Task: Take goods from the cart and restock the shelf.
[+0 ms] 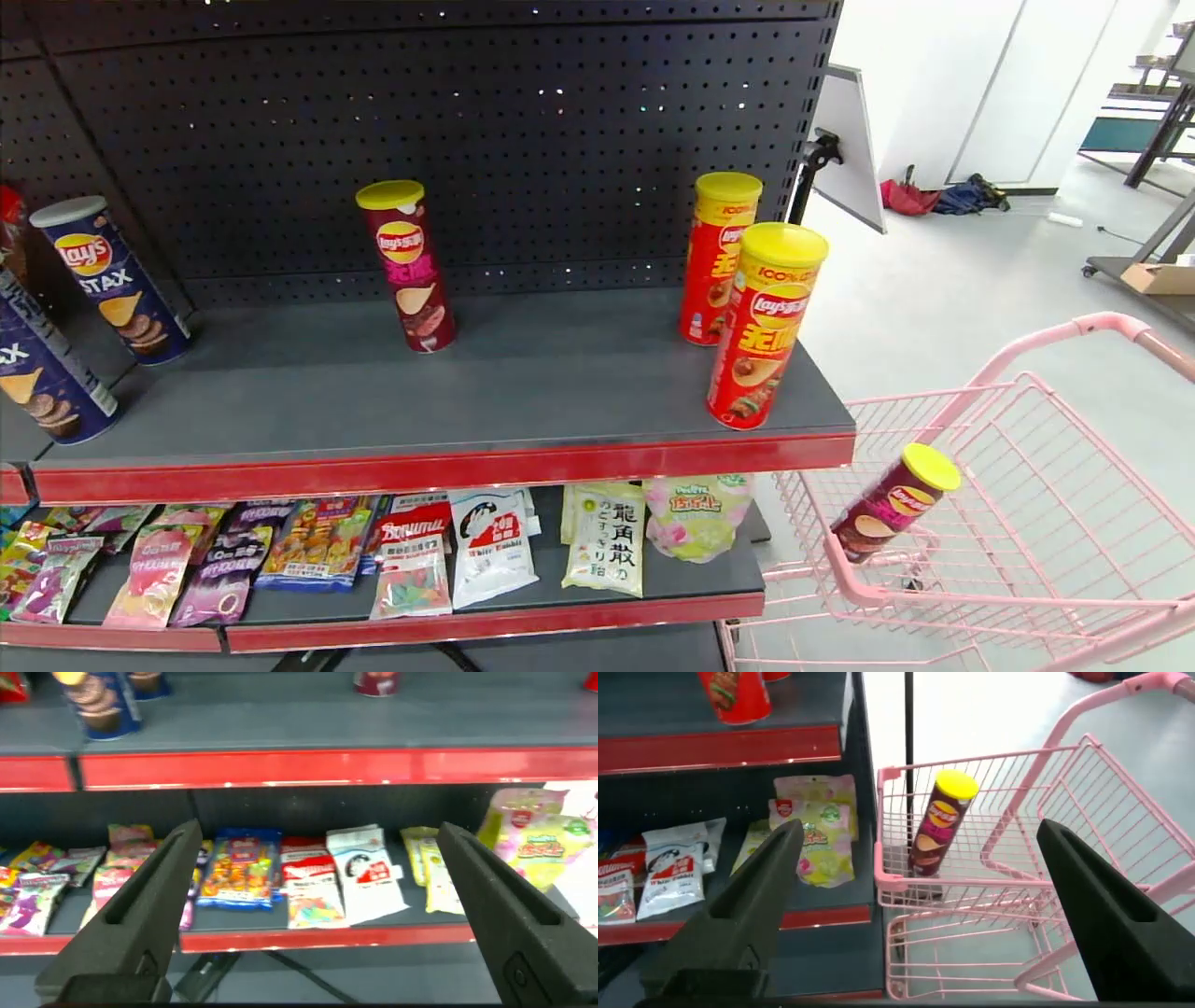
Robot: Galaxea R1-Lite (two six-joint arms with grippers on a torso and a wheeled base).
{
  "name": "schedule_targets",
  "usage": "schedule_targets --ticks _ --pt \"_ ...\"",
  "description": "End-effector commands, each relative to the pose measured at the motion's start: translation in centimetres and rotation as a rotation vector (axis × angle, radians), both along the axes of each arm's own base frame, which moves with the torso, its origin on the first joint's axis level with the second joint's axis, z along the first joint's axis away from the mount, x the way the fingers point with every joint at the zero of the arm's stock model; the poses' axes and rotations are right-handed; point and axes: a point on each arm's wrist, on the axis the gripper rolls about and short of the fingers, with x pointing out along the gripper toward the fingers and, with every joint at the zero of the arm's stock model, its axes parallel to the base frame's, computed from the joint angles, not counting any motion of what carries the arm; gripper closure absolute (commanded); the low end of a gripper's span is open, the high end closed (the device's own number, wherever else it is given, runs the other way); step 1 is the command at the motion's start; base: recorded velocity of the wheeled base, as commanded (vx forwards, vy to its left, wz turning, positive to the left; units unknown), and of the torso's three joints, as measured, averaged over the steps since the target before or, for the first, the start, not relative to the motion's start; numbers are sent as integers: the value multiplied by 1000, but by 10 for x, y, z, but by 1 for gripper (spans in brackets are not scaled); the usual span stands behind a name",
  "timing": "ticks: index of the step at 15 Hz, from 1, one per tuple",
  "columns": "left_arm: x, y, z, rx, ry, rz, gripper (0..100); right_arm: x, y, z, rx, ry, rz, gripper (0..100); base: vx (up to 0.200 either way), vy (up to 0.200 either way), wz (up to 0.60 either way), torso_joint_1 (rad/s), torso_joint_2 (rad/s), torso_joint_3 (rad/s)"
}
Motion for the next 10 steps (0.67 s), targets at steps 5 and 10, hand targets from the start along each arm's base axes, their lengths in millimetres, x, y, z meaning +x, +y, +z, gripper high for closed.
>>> schedule_targets --ticks 5,10 --pt "0 0 0 -2 0 1 0 0 0 0 -1 0 0 0 0 0 0 0 0 0" --pt "0 0 0 -2 0 1 0 0 0 0 0 0 0 0 0 0 -600 4 3 4"
